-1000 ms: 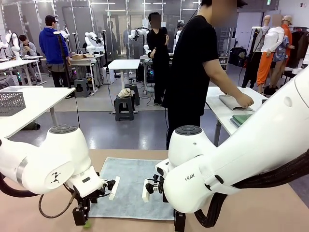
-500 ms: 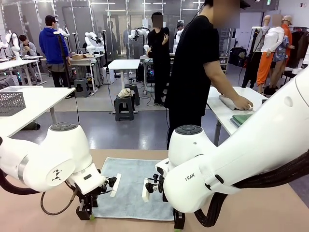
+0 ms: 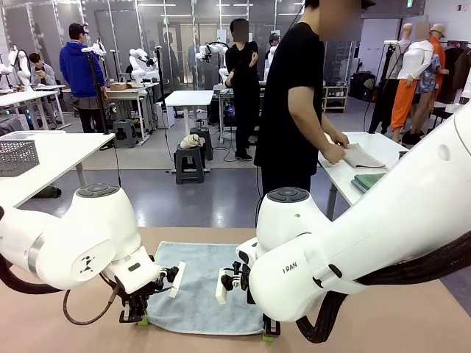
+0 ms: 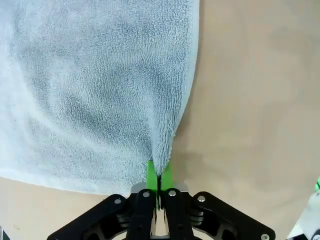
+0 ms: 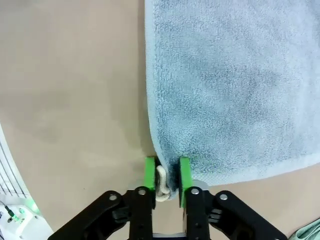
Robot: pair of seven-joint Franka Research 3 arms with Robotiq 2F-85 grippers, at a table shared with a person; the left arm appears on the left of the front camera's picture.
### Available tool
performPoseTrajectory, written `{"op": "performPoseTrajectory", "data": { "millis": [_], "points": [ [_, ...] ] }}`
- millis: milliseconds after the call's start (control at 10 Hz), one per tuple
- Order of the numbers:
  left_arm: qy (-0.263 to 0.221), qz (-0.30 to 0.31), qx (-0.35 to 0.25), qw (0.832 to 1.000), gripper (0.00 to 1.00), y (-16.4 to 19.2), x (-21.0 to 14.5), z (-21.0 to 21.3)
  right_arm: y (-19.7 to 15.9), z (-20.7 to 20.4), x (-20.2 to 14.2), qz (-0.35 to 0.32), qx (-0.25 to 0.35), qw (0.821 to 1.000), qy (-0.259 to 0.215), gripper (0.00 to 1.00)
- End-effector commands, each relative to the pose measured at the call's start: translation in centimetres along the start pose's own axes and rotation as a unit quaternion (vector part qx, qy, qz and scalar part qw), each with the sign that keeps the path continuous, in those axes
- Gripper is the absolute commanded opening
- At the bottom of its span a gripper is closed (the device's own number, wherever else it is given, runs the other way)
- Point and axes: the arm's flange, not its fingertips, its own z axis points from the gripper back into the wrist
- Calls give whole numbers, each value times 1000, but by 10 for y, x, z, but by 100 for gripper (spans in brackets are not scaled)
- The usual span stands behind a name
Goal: Fold the towels and place them in the basket.
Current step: When a person lays out a Towel with hook on the table, fold it in half twice.
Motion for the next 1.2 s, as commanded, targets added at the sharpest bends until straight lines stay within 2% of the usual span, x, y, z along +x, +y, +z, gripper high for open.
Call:
{"op": "performPoseTrajectory", "data": {
  "millis": [0,600,700,800,1100],
  "points": [
    [15,-9,2,1000,0,-1,0,-4,0,5,0,3,-13,1000,1,0],
    [16,-12,6,1000,0,1,-1,1,-3,17,2,17,-36,999,9,0],
    [17,-6,12,1000,0,0,-1,1,-6,18,3,0,-43,999,8,0],
    [4,-8,2,1000,0,0,1,0,-2,15,2,22,-26,999,2,0],
    [4,-8,2,1000,0,0,1,0,-2,15,2,22,-26,999,2,0]
  ]
}}
